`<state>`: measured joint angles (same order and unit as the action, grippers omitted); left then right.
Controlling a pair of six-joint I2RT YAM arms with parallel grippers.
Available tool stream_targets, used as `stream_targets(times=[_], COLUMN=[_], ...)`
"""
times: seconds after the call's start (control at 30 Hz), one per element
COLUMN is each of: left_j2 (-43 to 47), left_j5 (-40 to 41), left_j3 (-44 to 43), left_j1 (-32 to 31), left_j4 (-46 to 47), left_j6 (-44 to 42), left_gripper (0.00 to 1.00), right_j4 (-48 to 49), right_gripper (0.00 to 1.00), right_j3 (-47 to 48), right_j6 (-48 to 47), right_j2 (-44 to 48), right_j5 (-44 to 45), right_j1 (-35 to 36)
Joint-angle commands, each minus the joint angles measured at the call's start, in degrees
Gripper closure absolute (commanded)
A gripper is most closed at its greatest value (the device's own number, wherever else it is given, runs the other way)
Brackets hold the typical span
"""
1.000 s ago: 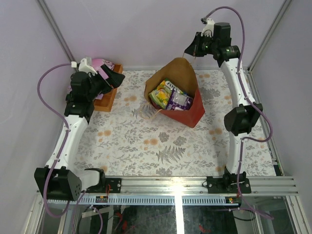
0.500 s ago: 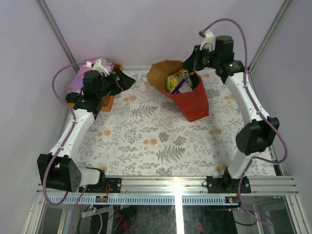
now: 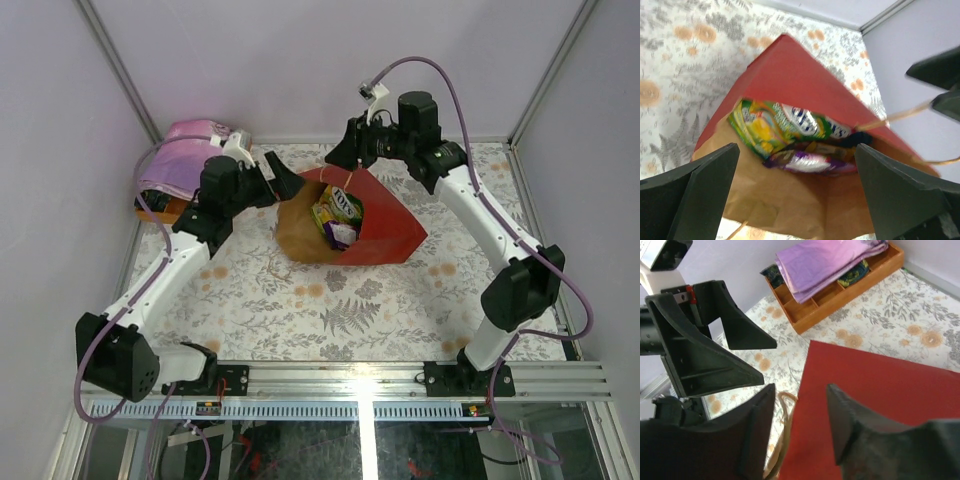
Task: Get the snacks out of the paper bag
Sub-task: Adjust the paper bag at the center of the board.
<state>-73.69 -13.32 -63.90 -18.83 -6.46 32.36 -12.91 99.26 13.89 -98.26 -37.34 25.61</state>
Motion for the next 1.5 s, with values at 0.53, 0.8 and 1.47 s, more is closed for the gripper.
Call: stream_targets(times=[0.53, 0.8, 1.47], left_j2=[6.1, -2.6, 4.9], left_j5=[5.4, 6.6, 13.5], left_j3=[26.3, 21.8, 20.3], left_j1=[-9.3, -12.2, -13.4], left_j4=[16.8, 20.6, 11.6], left_j6=[5.6, 5.5, 1.3], left_gripper=[0.01, 0.03, 0.03], right_j4=[18.3, 18.7, -0.3], right_gripper=[0.01, 0.01, 0.18], right_j3=[-41.9, -37.8, -26.6], right_j6=[2.4, 7.4, -2.0], right_j2=[32.5, 33.4, 29.6], right_j5=[12.8, 3.2, 9.1], right_j1=[2.2, 3.1, 6.6])
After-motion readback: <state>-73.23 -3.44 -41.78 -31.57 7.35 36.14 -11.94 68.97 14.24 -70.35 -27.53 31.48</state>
